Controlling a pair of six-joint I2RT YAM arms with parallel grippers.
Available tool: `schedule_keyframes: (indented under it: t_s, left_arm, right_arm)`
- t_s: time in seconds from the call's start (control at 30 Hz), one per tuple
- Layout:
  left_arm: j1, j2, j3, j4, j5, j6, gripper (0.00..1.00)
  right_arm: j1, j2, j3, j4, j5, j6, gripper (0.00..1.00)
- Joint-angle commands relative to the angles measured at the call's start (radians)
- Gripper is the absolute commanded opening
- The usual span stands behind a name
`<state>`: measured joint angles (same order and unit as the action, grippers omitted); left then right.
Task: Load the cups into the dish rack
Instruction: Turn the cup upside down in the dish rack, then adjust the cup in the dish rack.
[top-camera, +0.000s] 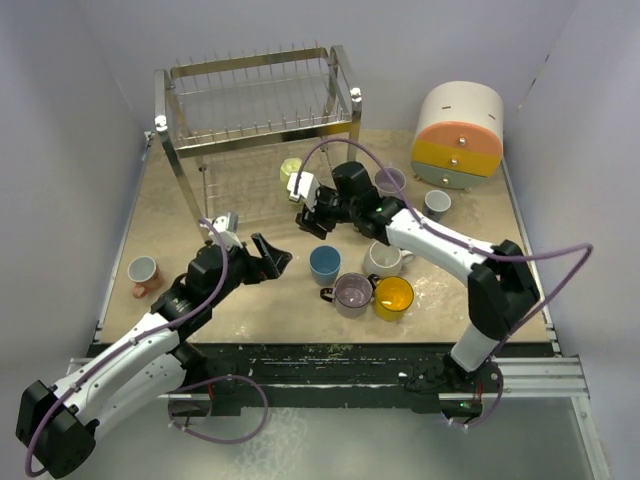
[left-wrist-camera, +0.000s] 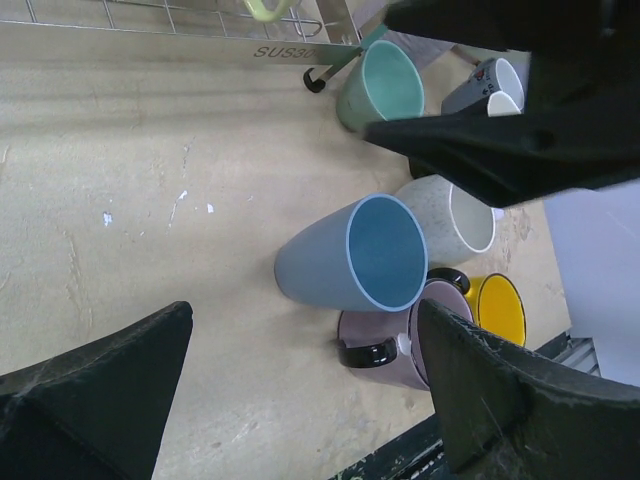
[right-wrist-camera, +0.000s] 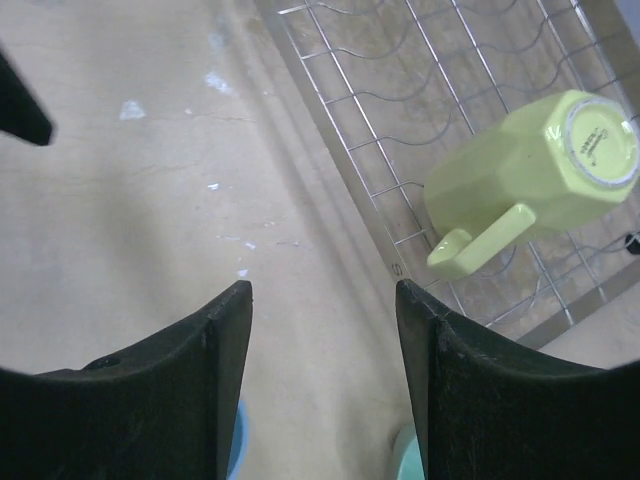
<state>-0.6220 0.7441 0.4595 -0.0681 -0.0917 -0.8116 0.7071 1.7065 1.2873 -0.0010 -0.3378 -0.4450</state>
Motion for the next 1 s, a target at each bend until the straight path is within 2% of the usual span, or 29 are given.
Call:
schedule_keyframes:
  t_s: [0.0, 0.17, 0.27, 0.4, 0.47, 0.57, 0.77, 0.97]
  left_arm:
    - [0.002, -0.012, -0.001, 0.07, 0.015, 0.001, 0.96]
    - [0.003, 0.031, 0.035, 0.091, 0.014, -0.011, 0.95]
    - [0.002, 0.093, 0.088, 0.079, 0.007, -0.024, 0.93]
    - [0.002, 0.207, 0.19, 0.045, 0.007, -0.021, 0.91]
    - [-0.003, 0.261, 0.235, 0.038, -0.013, -0.019, 0.91]
    - [-0.03, 0.335, 0.305, 0.02, -0.109, -0.022, 0.9]
    - [-0.116, 0.535, 0.503, -0.115, -0.413, -0.056, 0.9]
    - [-0.115, 0.717, 0.597, -0.073, -0.534, -0.04, 0.8]
  right_arm:
    - [0.005, -0.162, 0.015, -0.144, -0.131, -0.085, 0.62]
    - [0.004, -0.322, 0.023, -0.342, -0.175, -0.179, 0.67]
    - [-0.015, -0.431, -0.014, -0.372, -0.188, -0.179, 0.69]
    - [-0.165, -0.551, -0.074, -0.379, -0.354, -0.169, 0.7]
    - [-0.217, -0.573, -0.111, -0.376, -0.374, -0.176, 0.7]
    - [-0.267, -0.591, -0.163, -0.349, -0.355, -0.18, 0.71]
    - [-0.309, -0.581, -0.177, -0.323, -0.327, -0.166, 0.71]
    - [-0.327, -0.572, -0.186, -0.319, -0.326, -0.164, 0.71]
